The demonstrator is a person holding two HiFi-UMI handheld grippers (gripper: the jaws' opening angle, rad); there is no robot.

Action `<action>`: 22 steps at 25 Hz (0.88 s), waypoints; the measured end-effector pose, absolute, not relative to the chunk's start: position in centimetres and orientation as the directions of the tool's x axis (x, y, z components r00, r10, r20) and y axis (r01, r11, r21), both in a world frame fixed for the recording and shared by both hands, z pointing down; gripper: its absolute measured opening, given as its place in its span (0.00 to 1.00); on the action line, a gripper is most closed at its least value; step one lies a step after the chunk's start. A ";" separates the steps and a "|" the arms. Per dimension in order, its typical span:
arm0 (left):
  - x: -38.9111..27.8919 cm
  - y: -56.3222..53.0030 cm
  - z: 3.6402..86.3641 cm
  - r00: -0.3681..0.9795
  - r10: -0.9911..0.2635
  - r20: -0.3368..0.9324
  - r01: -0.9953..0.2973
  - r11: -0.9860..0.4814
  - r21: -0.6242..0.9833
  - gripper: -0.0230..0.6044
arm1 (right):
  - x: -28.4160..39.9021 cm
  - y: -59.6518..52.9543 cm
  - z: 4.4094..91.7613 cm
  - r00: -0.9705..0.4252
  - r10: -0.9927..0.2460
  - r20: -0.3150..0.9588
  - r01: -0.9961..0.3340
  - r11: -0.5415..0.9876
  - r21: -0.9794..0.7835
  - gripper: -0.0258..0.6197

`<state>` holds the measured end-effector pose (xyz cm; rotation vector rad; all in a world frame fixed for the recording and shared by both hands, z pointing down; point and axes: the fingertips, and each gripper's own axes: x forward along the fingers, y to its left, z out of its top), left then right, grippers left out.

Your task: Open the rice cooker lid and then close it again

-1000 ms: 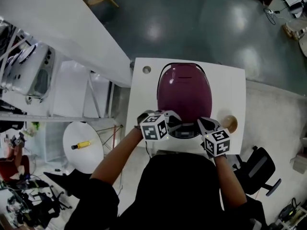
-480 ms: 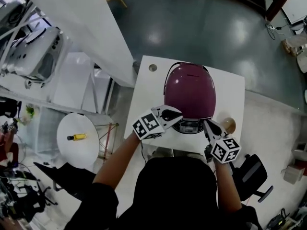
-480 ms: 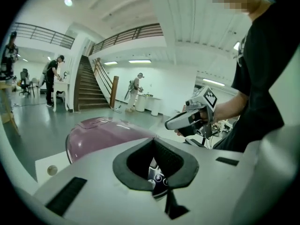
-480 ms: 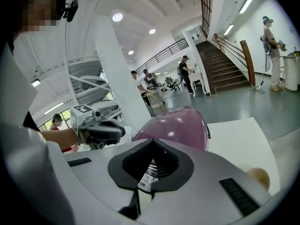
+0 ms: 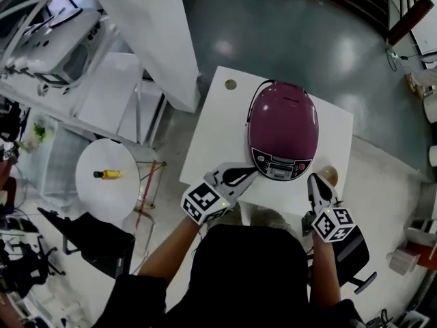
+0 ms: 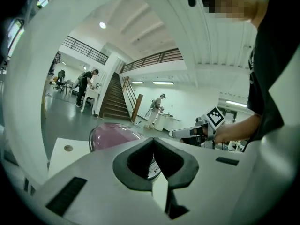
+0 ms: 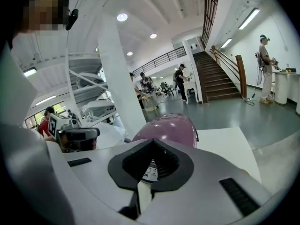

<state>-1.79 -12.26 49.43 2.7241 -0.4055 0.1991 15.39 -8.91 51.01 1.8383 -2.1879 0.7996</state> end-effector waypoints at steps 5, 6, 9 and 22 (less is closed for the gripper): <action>-4.7 -10.2 49.2 0.891 -0.399 0.216 -0.452 -0.815 0.362 0.04 | 13.1 -9.2 49.6 -0.267 -0.870 0.415 -0.957 0.188 -0.222 0.04; -5.1 -9.6 49.3 0.878 -0.426 0.220 -0.479 -0.800 0.363 0.04 | 12.8 -8.9 49.5 -0.270 -0.871 0.410 -0.957 0.196 -0.213 0.04; -5.7 -6.9 49.1 0.850 -0.487 0.200 -0.527 -0.770 0.360 0.04 | 12.3 -6.6 48.9 -0.274 -0.875 0.398 -0.957 0.209 -0.199 0.04; -2.5 5.7 49.1 0.795 -0.563 0.226 -0.607 -0.742 0.286 0.04 | 16.8 9.8 47.1 -0.190 -0.934 0.304 -0.978 0.150 -0.148 0.04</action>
